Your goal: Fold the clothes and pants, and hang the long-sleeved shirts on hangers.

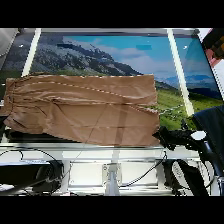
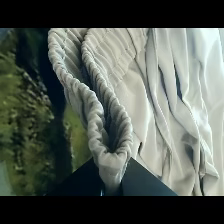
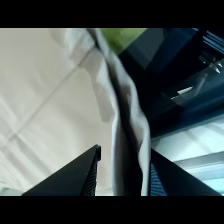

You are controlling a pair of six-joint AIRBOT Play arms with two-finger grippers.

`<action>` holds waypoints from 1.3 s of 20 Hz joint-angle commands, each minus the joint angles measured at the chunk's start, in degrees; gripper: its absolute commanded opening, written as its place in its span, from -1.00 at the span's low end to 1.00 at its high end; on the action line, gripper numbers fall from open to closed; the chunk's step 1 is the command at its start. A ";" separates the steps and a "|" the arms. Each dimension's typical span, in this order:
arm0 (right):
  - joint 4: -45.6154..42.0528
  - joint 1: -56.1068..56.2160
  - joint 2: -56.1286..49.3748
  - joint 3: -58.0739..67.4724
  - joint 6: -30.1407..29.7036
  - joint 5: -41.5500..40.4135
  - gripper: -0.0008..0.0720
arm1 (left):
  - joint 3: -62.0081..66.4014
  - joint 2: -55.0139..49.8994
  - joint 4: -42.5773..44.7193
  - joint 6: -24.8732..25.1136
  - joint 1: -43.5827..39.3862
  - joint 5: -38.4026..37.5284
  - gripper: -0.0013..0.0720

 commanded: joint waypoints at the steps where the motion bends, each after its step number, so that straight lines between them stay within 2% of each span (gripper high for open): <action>1: -0.17 0.02 0.87 -0.46 3.98 -3.96 -0.12 | 0.07 0.00 0.02 0.00 0.00 -1.33 -0.82; 9: -1.01 10.34 17.00 -8.02 18.58 -7.06 -0.13 | 0.07 0.11 0.00 -1.55 0.00 -3.06 -0.82; 13: -8.74 13.75 20.72 -8.02 24.41 -1.18 -0.13 | 0.07 0.11 0.02 -1.51 0.00 -2.82 -0.82; 15: -9.77 14.32 20.72 -8.02 26.86 -3.34 -0.14 | 0.07 0.11 0.02 -1.51 0.00 -2.45 -0.82; 17: -9.33 14.32 20.70 -8.02 28.17 -7.52 -0.56 | 0.07 0.11 0.02 -1.51 0.00 -2.40 -0.82; 19: -9.29 14.32 20.70 -8.02 29.57 -9.09 -0.69 | 0.07 0.11 0.00 -1.53 0.00 -2.47 -0.82; 20: -9.01 14.32 20.70 -8.02 29.59 -9.55 -0.94 | 0.07 0.11 0.00 -1.55 0.00 -2.54 -0.82; 26: -7.69 14.32 20.70 -1.97 29.57 -14.84 -0.94 | 0.09 5.35 -0.20 -2.60 0.02 -2.19 -0.83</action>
